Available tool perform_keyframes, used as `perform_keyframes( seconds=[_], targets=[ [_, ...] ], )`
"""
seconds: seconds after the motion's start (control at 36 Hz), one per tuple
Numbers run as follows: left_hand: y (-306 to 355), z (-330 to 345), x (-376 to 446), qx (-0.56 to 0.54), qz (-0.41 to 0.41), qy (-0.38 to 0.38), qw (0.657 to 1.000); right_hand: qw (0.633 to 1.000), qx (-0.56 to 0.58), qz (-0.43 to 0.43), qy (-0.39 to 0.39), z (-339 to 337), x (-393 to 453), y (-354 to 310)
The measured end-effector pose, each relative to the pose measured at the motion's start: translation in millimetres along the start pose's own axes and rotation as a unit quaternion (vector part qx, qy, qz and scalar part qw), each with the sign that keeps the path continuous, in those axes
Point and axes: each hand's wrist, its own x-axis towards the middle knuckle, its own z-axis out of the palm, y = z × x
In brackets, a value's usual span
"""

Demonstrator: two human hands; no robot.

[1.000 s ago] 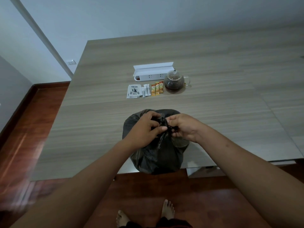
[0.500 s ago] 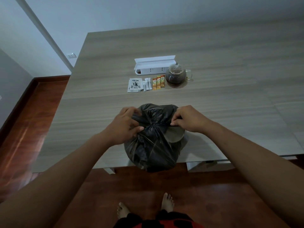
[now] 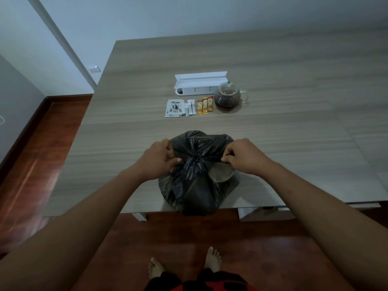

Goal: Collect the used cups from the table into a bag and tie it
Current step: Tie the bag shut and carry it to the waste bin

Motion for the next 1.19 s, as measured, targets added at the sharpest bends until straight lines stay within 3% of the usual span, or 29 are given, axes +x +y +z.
perform_keyframes(
  seconds=[0.14, 0.25, 0.36, 0.44, 0.5, 0.72, 0.89, 1.0, 1.19],
  targets=[
    [1, 0, -2, -0.005, -0.006, -0.006, 1.0, 1.0, -0.012, 0.007, -0.001, 2, 0, -2],
    [16, -12, 0, -0.145, -0.022, -0.035, 0.989, 1.0, 0.009, 0.016, 0.002, 2, -2, 1],
    [37, -14, 2, -0.344, -0.025, -0.062, 0.937, 0.994, 0.102, 0.036, 0.003, 8, -9, -1],
    [49, 0, 7, -0.471, -0.061, -0.032, 0.879, 0.98, 0.19, 0.051, -0.007, 14, -16, -3],
    [50, 7, 12, -0.495, -0.095, -0.01, 0.863, 0.958, 0.277, 0.068, -0.02, 19, -19, -3],
    [33, 21, 9, -0.493, -0.114, -0.037, 0.861, 0.828, 0.55, 0.106, -0.011, 33, -26, -4],
    [32, 34, 10, -0.587, -0.182, 0.007, 0.789, 0.727, 0.674, 0.126, 0.033, 38, -25, -1],
    [29, 38, 11, -0.604, -0.212, 0.032, 0.768, 0.72, 0.673, 0.156, 0.073, 42, -24, 1],
    [27, 37, 8, -0.607, -0.228, 0.046, 0.76, 0.708, 0.67, 0.202, 0.097, 50, -23, 0]
  ],
)
